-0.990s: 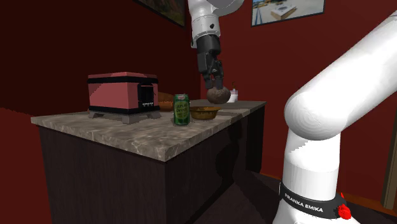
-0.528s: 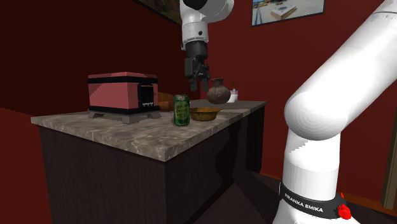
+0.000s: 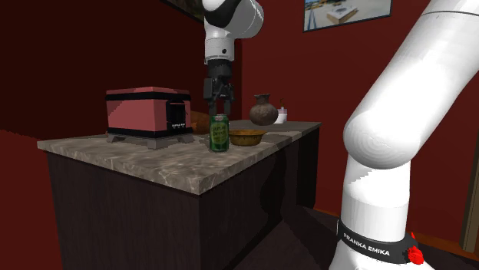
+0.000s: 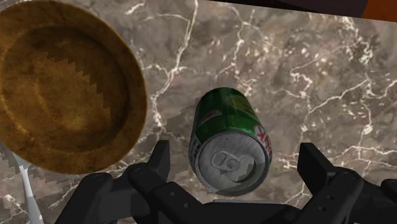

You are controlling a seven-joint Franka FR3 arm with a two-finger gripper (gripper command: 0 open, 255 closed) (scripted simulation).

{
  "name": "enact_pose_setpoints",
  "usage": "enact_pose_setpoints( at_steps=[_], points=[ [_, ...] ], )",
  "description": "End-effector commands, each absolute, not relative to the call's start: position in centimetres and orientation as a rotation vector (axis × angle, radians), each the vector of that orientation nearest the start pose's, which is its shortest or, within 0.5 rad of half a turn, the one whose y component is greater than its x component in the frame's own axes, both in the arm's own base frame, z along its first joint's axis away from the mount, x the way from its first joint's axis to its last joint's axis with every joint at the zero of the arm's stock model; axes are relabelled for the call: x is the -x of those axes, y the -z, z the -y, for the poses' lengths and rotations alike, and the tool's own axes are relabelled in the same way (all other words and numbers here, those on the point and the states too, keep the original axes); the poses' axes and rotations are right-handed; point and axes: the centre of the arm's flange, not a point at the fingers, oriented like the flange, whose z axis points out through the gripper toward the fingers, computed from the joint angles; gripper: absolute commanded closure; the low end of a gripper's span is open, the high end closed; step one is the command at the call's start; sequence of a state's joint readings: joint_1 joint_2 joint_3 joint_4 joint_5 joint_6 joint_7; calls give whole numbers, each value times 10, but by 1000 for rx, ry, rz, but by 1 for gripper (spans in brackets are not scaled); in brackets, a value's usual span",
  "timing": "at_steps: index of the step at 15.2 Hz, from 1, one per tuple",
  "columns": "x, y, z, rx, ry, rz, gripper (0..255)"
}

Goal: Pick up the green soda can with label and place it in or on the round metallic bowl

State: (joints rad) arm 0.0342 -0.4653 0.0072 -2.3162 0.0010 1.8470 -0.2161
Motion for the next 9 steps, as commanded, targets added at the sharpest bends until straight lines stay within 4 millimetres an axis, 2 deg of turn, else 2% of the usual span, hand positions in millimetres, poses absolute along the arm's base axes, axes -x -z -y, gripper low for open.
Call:
enact_pose_setpoints(
  at_steps=[1, 5, 9],
  points=[
    [-413, -509, -17, 3118, -2, 403, 0],
    [-413, -490, -17, 3118, -2, 403, 0],
    [-413, -490, -17, 3118, -2, 403, 0]
  ],
)
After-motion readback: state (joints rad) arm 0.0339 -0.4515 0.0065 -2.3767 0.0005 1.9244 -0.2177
